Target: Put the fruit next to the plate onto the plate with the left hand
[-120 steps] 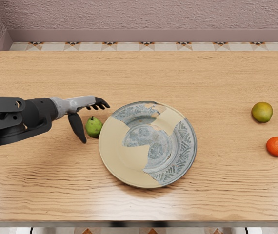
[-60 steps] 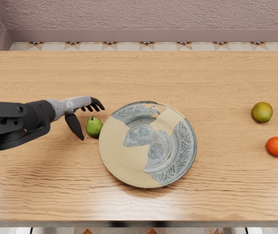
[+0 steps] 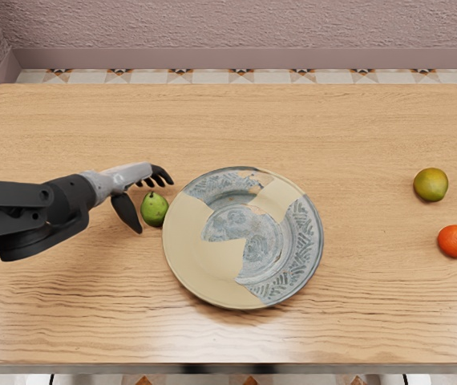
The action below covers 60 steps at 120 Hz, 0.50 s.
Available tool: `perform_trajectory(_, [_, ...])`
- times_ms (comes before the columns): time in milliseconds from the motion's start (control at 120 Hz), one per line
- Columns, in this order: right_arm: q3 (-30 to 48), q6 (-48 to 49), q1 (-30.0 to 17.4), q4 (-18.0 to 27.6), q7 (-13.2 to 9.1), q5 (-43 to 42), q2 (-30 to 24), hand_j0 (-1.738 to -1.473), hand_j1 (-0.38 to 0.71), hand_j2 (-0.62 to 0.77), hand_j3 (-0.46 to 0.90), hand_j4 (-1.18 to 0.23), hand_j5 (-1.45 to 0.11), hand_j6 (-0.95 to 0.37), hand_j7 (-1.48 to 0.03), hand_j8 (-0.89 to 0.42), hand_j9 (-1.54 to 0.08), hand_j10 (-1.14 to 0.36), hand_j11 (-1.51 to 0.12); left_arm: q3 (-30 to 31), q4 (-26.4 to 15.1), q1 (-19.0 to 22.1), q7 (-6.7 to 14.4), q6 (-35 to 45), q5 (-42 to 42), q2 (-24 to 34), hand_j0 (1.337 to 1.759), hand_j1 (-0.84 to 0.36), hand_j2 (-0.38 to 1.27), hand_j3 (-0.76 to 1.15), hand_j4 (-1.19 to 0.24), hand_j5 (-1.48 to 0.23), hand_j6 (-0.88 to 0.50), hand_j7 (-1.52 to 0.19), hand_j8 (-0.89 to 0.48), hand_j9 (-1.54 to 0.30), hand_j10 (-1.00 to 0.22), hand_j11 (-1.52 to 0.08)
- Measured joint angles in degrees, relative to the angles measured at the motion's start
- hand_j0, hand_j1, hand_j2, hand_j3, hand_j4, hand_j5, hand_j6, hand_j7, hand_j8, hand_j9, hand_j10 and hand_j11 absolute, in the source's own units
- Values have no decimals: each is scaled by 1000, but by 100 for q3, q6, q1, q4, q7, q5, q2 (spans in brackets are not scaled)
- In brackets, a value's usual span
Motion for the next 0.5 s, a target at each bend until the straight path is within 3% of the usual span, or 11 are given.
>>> perform_trajectory(500, [0, -1, 0, 0, -1, 0, 0, -1658, -314, -6, 0, -30, -38, -30, -38, -30, -38, -29, -38, 54, 15, 8, 1, 25, 34, -146, 1658, -45, 67, 0, -330, -428, -330, -428, -330, -428, -330, -428])
